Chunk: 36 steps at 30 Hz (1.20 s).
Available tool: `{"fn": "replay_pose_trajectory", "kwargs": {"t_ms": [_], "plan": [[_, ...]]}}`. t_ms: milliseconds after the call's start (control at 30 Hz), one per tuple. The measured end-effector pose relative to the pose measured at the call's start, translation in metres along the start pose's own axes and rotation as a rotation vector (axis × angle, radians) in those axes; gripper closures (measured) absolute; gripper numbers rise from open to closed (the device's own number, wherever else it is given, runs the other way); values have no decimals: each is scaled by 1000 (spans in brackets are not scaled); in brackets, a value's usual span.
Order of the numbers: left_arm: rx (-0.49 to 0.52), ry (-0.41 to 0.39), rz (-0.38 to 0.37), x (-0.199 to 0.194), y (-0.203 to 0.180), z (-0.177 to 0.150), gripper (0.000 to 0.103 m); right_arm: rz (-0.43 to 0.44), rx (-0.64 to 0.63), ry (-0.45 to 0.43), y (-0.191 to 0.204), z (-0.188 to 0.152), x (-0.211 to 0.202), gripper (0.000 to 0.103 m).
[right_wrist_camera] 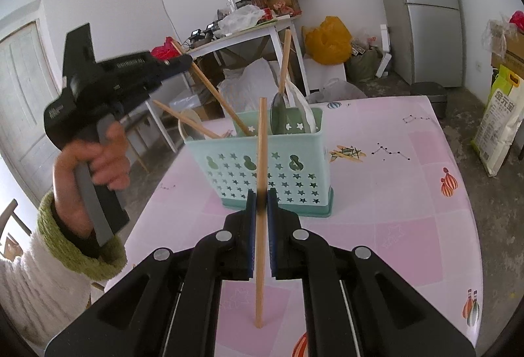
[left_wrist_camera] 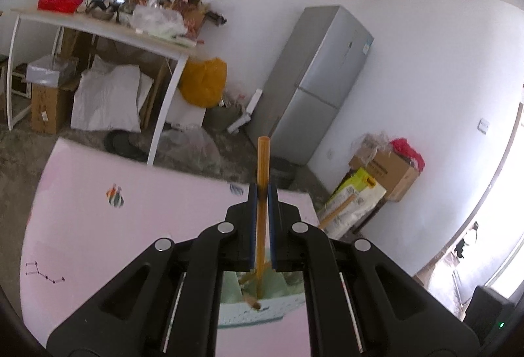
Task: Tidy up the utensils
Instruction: 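Lower the left gripper's chopstick into the holder and open the left gripper, then lower the right gripper's chopstick into the holder and open the right gripper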
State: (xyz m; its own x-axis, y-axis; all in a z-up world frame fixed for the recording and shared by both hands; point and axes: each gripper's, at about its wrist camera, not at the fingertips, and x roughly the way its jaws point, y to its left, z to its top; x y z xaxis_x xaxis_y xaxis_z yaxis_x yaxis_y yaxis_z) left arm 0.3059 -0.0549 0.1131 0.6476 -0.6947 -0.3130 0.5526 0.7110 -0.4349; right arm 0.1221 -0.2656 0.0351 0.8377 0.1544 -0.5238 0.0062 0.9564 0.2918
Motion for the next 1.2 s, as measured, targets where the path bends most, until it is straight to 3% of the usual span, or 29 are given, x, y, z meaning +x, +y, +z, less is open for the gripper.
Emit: {"fn": "replay_pose_trajectory", "kwargs": {"t_ms": [67,200,433,600,933,1067,1200], "plan": [[5,15,4,-1,2,-3,97,-2,-3,-1,1,0,0,96],[37,-9,11,-16,1,-9,81,-8,-3,-6,1,0,0,96],[92,-59,38,-53,1,-23,68,-17,-10,-49,5,6,-10,96],[124,-59,97,-90,9,-50,61,-19,-31,-120,11,25,-26,96],[24,143,222,-116,55,-129,59,22,-130,-283,35,93,-49,96],[-13,174,263,-122,69,-148,59,-18,-191,-346,49,117,-48,96],[14,180,283,-126,71,-158,59,-49,-220,-381,57,137,-35,96]]}}
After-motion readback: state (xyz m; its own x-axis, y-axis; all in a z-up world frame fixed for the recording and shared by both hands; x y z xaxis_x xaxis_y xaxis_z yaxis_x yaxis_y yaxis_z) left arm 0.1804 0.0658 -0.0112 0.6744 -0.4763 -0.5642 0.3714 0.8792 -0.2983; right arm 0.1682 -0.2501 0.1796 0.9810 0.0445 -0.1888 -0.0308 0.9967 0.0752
